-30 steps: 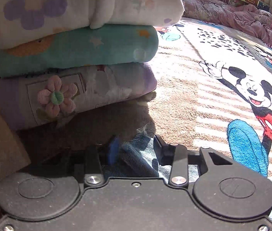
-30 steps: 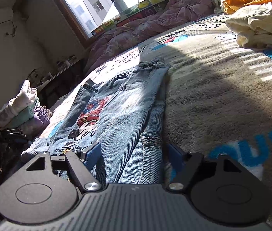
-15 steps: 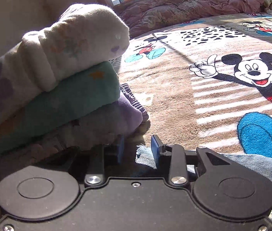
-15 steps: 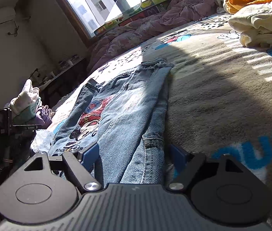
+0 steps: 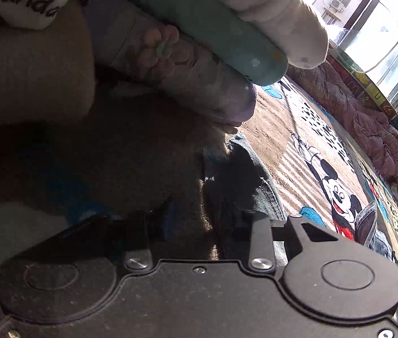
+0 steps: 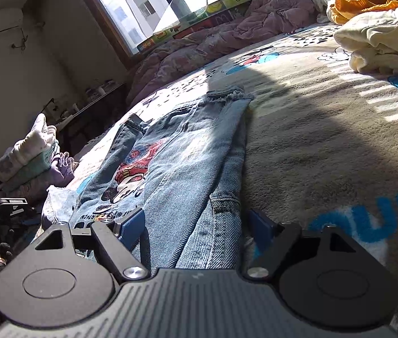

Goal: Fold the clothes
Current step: 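Lower the hem beside the towel stack and open the left gripper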

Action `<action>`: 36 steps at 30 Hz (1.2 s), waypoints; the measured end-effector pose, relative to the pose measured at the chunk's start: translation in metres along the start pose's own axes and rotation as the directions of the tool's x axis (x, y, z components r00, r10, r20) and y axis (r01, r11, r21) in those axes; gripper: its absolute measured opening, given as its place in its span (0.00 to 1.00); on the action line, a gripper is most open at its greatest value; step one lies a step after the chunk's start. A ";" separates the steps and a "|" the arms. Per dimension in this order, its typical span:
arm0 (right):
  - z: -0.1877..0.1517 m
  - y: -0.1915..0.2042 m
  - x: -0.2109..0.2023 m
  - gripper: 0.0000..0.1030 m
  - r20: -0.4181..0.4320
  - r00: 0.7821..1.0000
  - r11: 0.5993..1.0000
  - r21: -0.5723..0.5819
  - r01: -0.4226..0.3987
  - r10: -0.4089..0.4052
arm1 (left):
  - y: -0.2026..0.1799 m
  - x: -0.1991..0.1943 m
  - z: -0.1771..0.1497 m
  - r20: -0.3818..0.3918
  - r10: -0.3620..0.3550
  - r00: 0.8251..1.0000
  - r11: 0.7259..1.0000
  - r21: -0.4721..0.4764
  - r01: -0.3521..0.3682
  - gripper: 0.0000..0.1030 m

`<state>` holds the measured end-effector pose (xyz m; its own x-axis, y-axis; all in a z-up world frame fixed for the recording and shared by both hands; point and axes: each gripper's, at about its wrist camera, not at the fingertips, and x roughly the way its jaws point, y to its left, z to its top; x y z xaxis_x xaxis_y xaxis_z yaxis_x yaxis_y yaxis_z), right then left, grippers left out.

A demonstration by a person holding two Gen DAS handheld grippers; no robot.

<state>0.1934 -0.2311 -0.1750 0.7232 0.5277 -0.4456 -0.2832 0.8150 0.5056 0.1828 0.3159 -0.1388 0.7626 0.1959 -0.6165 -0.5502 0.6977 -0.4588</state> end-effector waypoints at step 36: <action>0.001 -0.001 0.003 0.78 -0.001 1.000 1.000 0.002 -0.001 0.001 | -0.065 -0.066 -0.109 -0.091 -0.104 0.990 0.995 0.000 0.104 0.29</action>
<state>0.1959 -0.2305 -0.1759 0.7221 0.5289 -0.4460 -0.2827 0.8139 0.5076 0.1306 0.1823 -0.1379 0.7815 0.0591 -0.6211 -0.4677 0.7143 -0.5206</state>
